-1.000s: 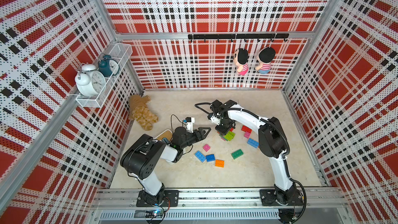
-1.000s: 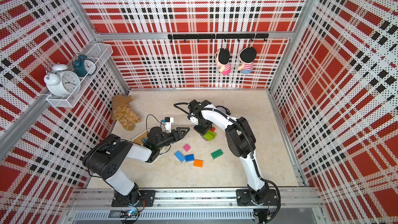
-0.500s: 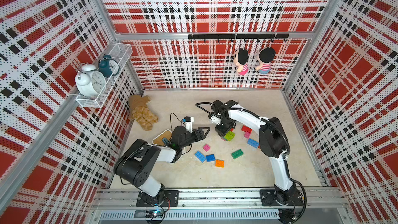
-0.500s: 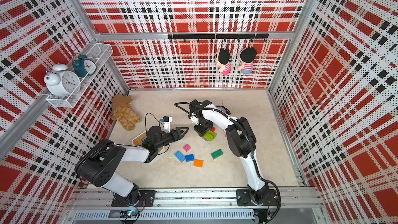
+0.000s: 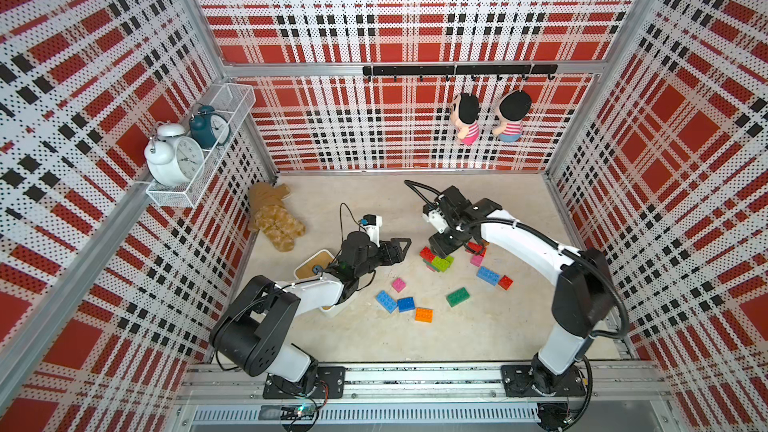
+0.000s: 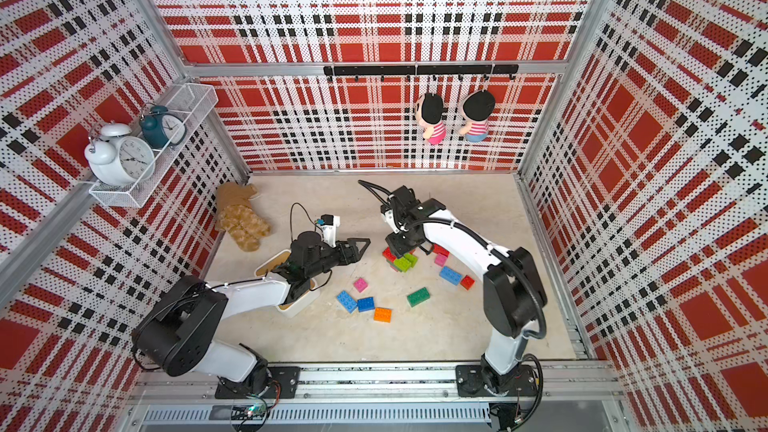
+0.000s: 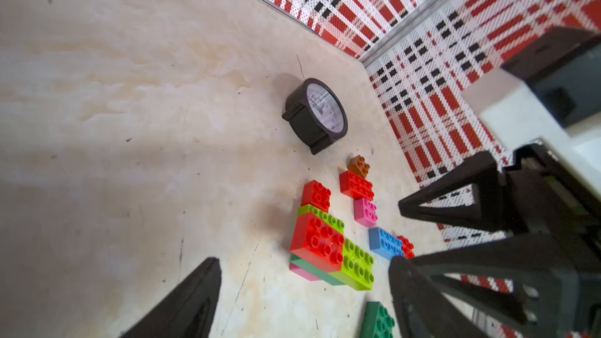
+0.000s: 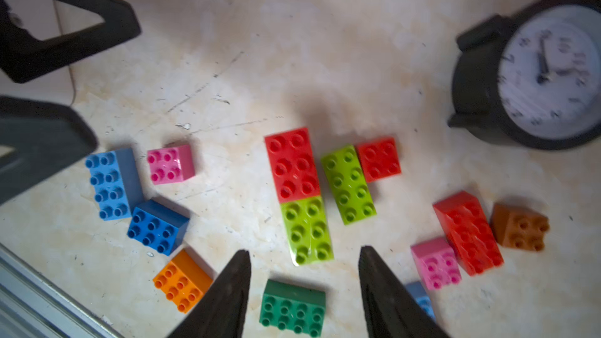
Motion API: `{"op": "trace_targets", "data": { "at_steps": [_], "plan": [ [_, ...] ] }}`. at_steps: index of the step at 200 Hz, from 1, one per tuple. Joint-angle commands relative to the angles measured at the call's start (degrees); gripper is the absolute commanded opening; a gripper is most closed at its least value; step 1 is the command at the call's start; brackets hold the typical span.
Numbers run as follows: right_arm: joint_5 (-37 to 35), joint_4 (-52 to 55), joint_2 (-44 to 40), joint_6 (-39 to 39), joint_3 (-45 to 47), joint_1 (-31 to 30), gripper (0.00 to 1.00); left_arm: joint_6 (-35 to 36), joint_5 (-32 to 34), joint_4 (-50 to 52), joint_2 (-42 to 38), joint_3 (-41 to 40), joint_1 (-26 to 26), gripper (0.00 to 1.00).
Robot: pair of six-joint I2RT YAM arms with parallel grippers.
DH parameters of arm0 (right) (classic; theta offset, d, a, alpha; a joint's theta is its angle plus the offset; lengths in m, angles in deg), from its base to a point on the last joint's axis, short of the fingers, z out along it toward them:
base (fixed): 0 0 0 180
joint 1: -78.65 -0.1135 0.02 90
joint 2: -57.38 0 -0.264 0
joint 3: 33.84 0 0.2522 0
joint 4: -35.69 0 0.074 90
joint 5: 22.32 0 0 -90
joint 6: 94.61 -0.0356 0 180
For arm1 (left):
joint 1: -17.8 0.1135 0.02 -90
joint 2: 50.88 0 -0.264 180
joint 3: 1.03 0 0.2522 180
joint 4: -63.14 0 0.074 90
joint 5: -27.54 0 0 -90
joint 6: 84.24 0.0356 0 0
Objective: Assemble a heart with building blocks
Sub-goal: Assemble the building block at the center of the board, then pick up the building block from the center of the board.
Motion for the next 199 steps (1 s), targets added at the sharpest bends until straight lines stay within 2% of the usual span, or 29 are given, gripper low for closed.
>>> {"op": "trace_targets", "data": {
  "at_steps": [1, 45, 79, 109, 152, 182, 199],
  "plan": [
    [-1.3, -4.9, -7.0, -5.4, 7.6, 4.7, 0.56, 5.6, 4.5, 5.6, 1.2, 4.2, -4.2, 0.84],
    [-3.3, -4.4, -11.7, -9.8, 18.8, 14.6, 0.56, 10.3, 7.9, 10.4, 7.6, 13.2, -12.3, 0.84],
    [1.2, -6.1, -10.7, -9.1, 22.4, 19.7, 0.63, 11.8, 9.0, 12.4, 11.4, 18.1, -16.1, 0.84],
    [3.4, -7.6, -7.9, -7.3, 22.0, 20.1, 0.70, 11.8, 9.7, 12.6, 12.2, 19.2, -17.1, 0.84],
    [4.4, -8.6, -3.3, -5.9, 22.4, 20.1, 0.75, 11.6, 10.7, 12.5, 11.4, 18.6, -17.2, 0.84],
    [6.2, -8.3, -2.7, -5.9, 23.7, 20.1, 0.74, 11.8, 10.6, 12.6, 11.0, 18.5, -17.3, 0.84],
    [7.0, -7.9, -3.4, -6.0, 24.8, 19.8, 0.70, 11.9, 10.8, 12.6, 11.0, 18.7, -17.6, 0.84]
  ]
}}
